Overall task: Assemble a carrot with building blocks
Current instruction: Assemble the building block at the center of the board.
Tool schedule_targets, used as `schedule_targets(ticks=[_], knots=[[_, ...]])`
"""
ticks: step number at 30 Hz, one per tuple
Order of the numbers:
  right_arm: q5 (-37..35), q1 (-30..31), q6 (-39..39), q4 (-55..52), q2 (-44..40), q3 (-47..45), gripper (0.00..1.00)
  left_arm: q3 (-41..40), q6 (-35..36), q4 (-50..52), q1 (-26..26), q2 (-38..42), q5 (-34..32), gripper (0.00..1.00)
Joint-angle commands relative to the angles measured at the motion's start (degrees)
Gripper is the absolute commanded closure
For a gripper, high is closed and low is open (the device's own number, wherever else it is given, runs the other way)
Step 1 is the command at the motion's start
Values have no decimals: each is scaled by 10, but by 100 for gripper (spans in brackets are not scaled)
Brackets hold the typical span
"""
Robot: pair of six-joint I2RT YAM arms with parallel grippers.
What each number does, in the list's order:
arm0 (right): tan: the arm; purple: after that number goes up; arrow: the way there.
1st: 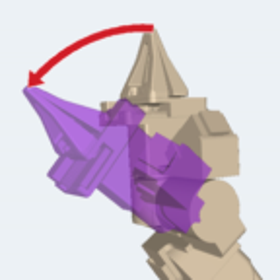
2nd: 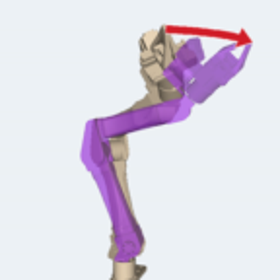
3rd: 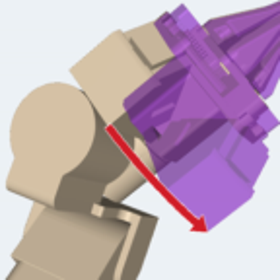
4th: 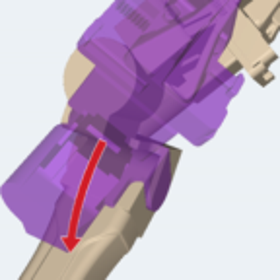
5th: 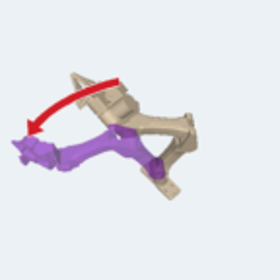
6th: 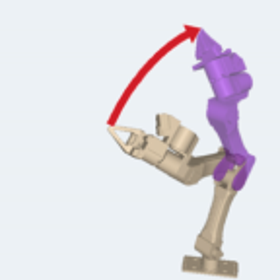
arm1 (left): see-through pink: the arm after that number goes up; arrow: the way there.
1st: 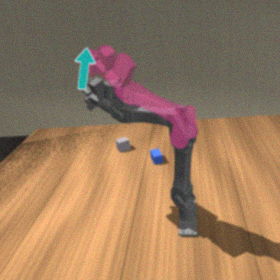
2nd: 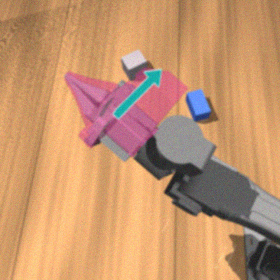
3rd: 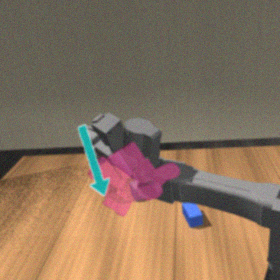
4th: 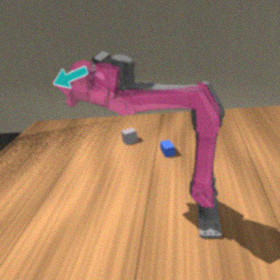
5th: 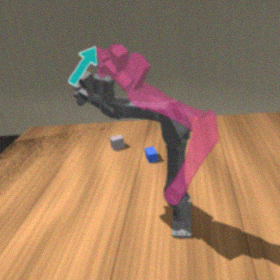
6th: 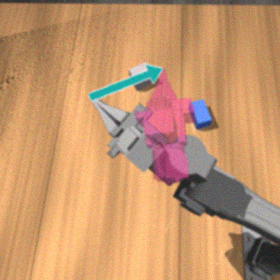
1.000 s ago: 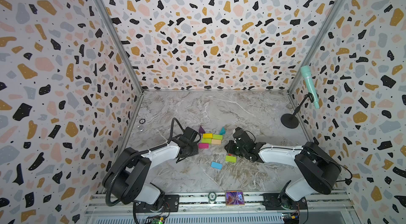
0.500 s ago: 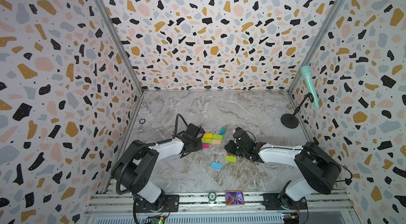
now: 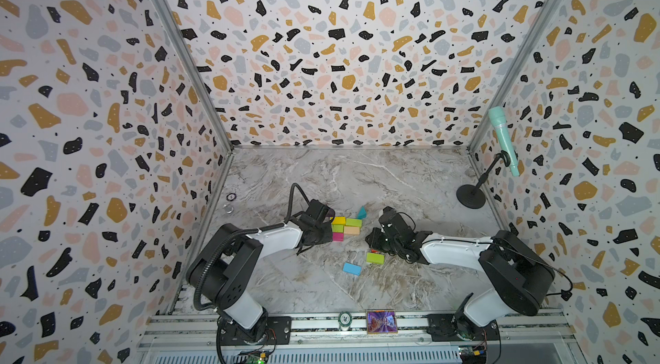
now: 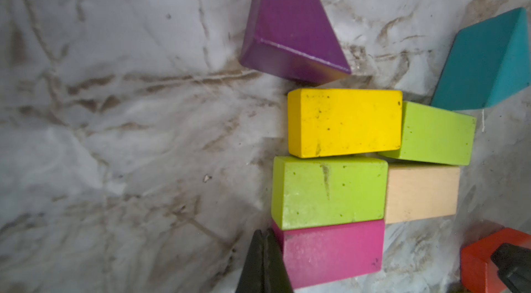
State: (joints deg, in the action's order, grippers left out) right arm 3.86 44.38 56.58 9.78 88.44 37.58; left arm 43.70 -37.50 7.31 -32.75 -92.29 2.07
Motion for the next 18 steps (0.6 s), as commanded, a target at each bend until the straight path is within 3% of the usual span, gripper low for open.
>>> schedule_targets(ticks=[1, 12, 18], knots=[[-5, -3, 5, -10, -1, 0, 81, 3, 5, 16, -4, -12, 7, 96], [-53, -5, -63, -82, -24, 48, 80, 10, 2, 54, 12, 35, -34, 96], [-25, -21, -87, -79, 4, 66, 80, 9, 7, 48, 27, 45, -30, 95]])
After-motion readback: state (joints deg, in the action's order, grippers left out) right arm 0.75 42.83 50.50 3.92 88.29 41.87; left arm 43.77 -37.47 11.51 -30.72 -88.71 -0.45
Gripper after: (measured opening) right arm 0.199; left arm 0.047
